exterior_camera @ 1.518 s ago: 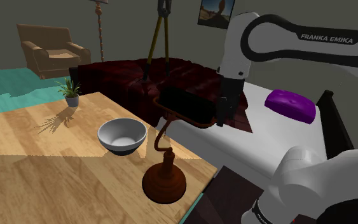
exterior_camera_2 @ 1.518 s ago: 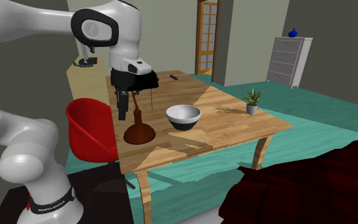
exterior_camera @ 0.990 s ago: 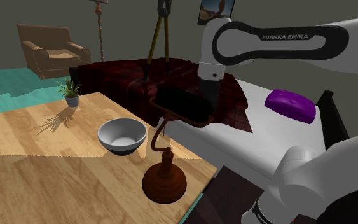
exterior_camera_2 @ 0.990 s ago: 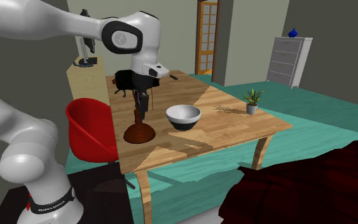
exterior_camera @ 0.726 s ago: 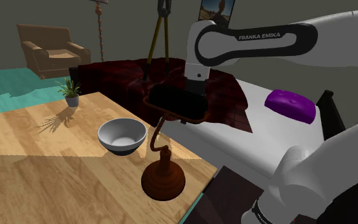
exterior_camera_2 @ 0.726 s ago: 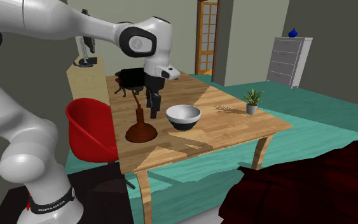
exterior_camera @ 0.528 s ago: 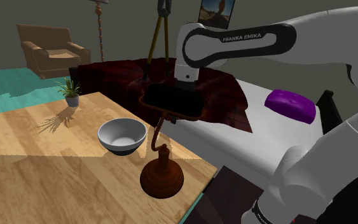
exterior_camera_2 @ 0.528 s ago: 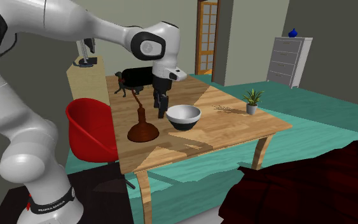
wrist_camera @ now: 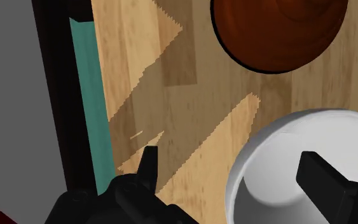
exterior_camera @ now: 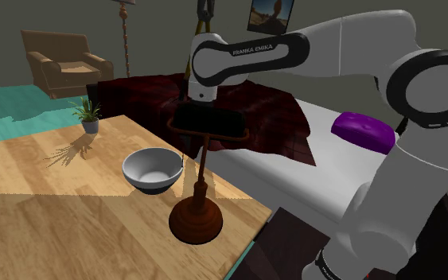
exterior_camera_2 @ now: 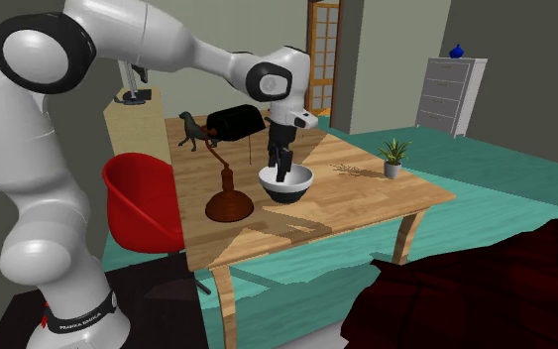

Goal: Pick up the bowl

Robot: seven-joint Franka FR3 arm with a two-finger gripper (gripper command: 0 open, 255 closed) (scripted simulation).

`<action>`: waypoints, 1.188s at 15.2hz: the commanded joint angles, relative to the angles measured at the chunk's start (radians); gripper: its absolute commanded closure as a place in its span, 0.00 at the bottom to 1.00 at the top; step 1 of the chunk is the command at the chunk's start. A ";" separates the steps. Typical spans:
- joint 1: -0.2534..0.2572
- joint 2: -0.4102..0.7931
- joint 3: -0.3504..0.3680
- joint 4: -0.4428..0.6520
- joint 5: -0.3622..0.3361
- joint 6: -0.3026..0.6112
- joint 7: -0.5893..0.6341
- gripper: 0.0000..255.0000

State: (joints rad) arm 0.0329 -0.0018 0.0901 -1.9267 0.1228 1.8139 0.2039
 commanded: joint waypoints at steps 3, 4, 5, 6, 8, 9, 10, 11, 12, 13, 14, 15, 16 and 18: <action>0.010 0.164 0.008 0.162 -0.013 0.014 0.035 0.00; 0.014 0.204 0.009 0.207 -0.017 0.012 0.044 0.00; 0.017 0.244 0.010 0.254 -0.021 0.008 0.053 0.00; 0.018 0.254 0.009 0.266 -0.022 0.007 0.055 0.00; 0.019 0.259 0.009 0.245 -0.022 0.032 0.052 0.00; 0.019 0.262 0.009 0.235 -0.021 0.045 0.051 0.00; 0.019 0.265 0.009 0.226 -0.021 0.057 0.050 0.00; 0.019 0.268 0.009 0.217 -0.021 0.069 0.049 0.00; 0.019 0.271 0.009 0.208 -0.021 0.081 0.048 0.00; 0.020 0.277 0.009 0.195 -0.021 0.100 0.046 0.00; 0.020 0.277 0.009 0.195 -0.021 0.101 0.046 0.00; 0.020 0.277 0.009 0.195 -0.021 0.100 0.046 0.00; 0.020 0.276 0.009 0.192 -0.021 0.102 0.046 1.00; 0.020 0.277 0.009 0.193 -0.021 0.102 0.046 1.00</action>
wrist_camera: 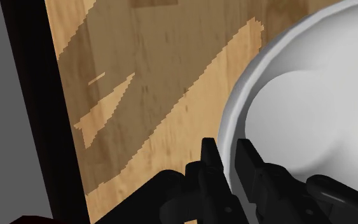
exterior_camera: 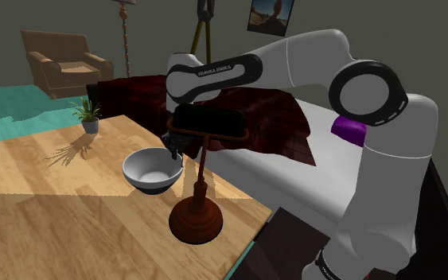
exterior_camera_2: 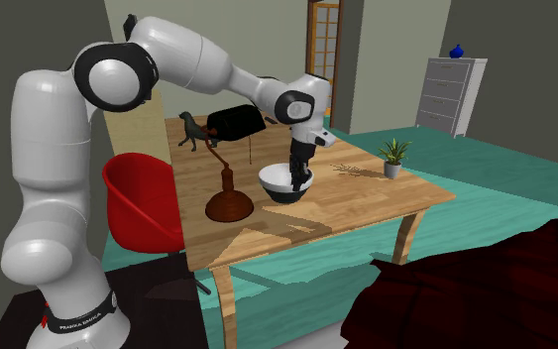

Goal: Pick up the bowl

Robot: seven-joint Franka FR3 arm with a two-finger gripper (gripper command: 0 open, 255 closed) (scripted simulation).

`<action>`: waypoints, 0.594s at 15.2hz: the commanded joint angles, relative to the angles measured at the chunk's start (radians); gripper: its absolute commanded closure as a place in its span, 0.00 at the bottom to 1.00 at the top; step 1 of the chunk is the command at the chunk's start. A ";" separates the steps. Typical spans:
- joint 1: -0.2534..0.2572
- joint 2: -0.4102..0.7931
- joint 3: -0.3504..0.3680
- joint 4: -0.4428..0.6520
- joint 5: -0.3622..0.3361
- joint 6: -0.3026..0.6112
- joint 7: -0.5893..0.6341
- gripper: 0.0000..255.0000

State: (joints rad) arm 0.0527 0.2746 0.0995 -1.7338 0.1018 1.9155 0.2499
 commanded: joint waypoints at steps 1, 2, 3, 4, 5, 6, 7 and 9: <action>0.000 0.000 0.000 0.000 0.000 0.001 0.000 1.00; 0.000 0.000 0.000 0.000 0.000 0.001 0.000 1.00; 0.000 0.000 0.000 0.000 0.000 0.001 0.000 1.00; 0.000 0.000 0.000 0.000 0.000 0.001 0.000 1.00; 0.000 0.000 0.000 -0.001 0.000 0.001 0.000 1.00; 0.000 0.000 0.000 -0.001 0.000 0.001 0.000 1.00; 0.000 0.001 0.000 0.002 0.000 -0.001 0.000 1.00; 0.000 -0.007 0.000 0.019 0.000 -0.025 0.002 1.00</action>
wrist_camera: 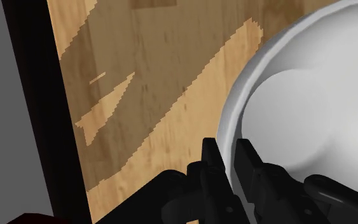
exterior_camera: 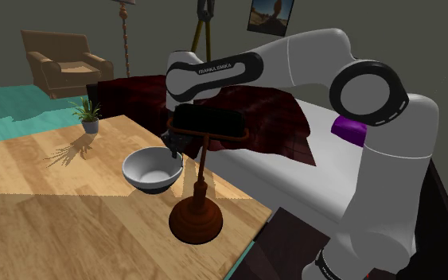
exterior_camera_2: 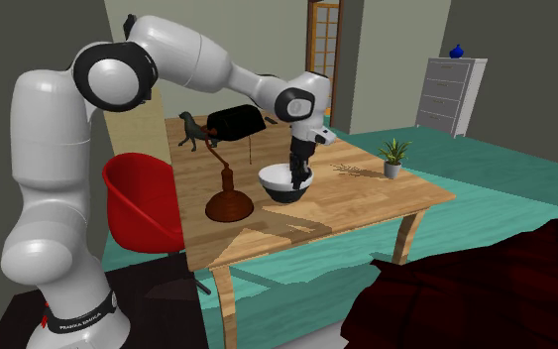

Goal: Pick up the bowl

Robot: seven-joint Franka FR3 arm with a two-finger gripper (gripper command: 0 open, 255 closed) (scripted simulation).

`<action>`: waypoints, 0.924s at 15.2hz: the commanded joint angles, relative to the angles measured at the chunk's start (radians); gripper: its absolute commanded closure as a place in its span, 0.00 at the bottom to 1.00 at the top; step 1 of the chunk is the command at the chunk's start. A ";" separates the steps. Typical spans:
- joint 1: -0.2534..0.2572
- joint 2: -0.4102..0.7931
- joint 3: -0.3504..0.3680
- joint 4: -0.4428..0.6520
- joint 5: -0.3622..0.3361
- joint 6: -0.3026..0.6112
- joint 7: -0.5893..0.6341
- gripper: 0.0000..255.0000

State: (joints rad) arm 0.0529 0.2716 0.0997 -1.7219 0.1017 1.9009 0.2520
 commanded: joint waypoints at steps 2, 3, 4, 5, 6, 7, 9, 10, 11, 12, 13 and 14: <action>-0.001 -0.010 0.000 0.026 0.000 -0.035 0.002 1.00; -0.001 -0.013 0.000 0.035 0.000 -0.048 0.003 1.00; -0.001 -0.015 0.000 0.045 0.000 -0.060 0.005 1.00; -0.001 -0.018 0.000 0.055 -0.001 -0.073 0.006 1.00; -0.002 -0.020 0.000 0.065 -0.001 -0.085 0.007 1.00; -0.002 -0.022 0.000 0.076 -0.001 -0.098 0.008 1.00; -0.002 -0.026 0.000 0.098 -0.001 -0.123 0.011 1.00; -0.002 -0.027 0.000 0.109 -0.001 -0.136 0.012 1.00; -0.002 -0.028 0.000 0.121 -0.001 -0.149 0.013 1.00; -0.002 -0.029 0.000 0.133 -0.001 -0.162 0.014 1.00; -0.002 -0.030 0.000 0.146 -0.002 -0.175 0.016 1.00; -0.002 -0.030 0.000 0.147 -0.002 -0.177 0.016 1.00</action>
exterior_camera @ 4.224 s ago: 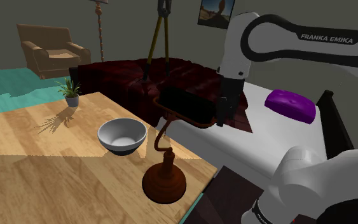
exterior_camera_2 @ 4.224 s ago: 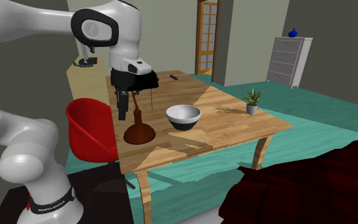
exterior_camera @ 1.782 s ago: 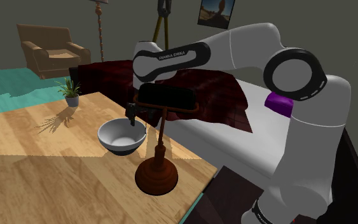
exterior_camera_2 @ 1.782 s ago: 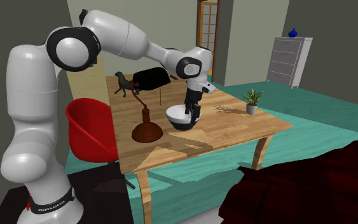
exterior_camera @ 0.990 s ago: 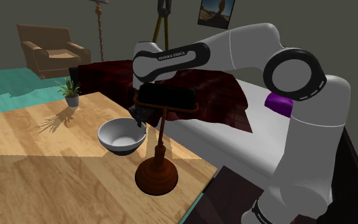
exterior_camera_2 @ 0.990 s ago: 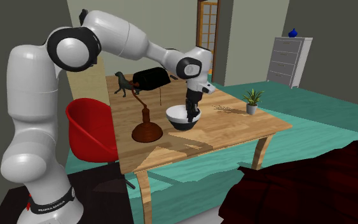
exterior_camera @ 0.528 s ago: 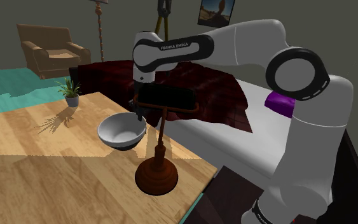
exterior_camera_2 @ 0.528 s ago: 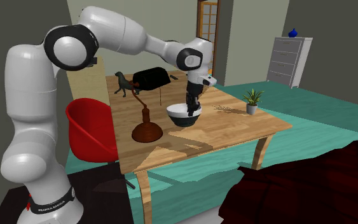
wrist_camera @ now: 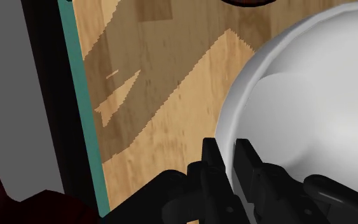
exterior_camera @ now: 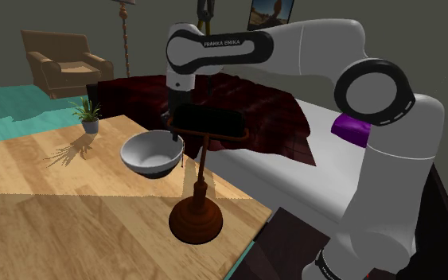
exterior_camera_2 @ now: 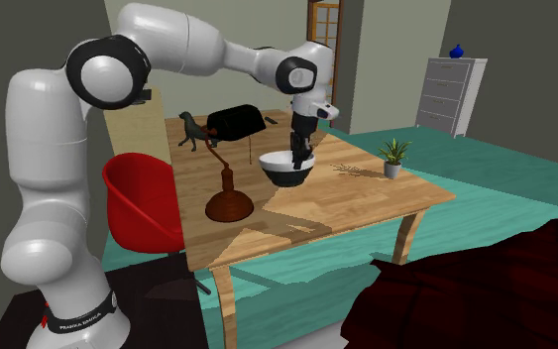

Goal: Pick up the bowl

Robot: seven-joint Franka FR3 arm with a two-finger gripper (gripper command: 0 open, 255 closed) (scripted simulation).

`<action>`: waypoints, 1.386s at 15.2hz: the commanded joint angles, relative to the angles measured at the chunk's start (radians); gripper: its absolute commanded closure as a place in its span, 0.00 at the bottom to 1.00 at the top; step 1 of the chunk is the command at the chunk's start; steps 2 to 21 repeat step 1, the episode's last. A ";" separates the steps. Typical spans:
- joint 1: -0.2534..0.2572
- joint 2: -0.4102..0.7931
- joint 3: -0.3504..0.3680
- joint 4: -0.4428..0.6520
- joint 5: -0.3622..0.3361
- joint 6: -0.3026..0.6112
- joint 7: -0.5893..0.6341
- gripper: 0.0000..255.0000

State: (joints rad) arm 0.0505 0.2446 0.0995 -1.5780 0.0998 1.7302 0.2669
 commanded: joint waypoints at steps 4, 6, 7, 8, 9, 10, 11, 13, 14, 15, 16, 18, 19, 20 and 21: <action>0.000 -0.003 0.000 0.004 0.000 -0.006 0.001 1.00; 0.000 -0.003 0.000 0.004 0.000 -0.006 0.001 1.00; 0.000 -0.003 0.000 0.004 0.000 -0.006 0.001 1.00; 0.000 -0.003 0.000 0.004 0.000 -0.006 0.001 1.00; 0.000 -0.003 0.000 0.004 0.000 -0.006 0.001 1.00; 0.000 -0.003 0.000 0.004 0.000 -0.006 0.001 1.00; 0.000 -0.003 0.000 0.004 0.000 -0.006 0.001 1.00; 0.000 -0.003 0.000 0.004 0.000 -0.006 0.001 1.00; 0.000 -0.003 0.000 0.004 0.000 -0.006 0.001 1.00; 0.000 -0.003 0.000 0.004 0.000 -0.006 0.001 1.00; 0.000 -0.003 0.000 0.004 0.000 -0.006 0.001 1.00; 0.000 -0.003 0.000 0.004 0.000 -0.006 0.001 1.00; 0.000 -0.003 0.000 0.004 0.000 -0.006 0.001 1.00; 0.000 -0.003 0.000 0.004 0.000 -0.006 0.001 1.00; 0.000 -0.003 0.000 0.004 0.000 -0.006 0.001 1.00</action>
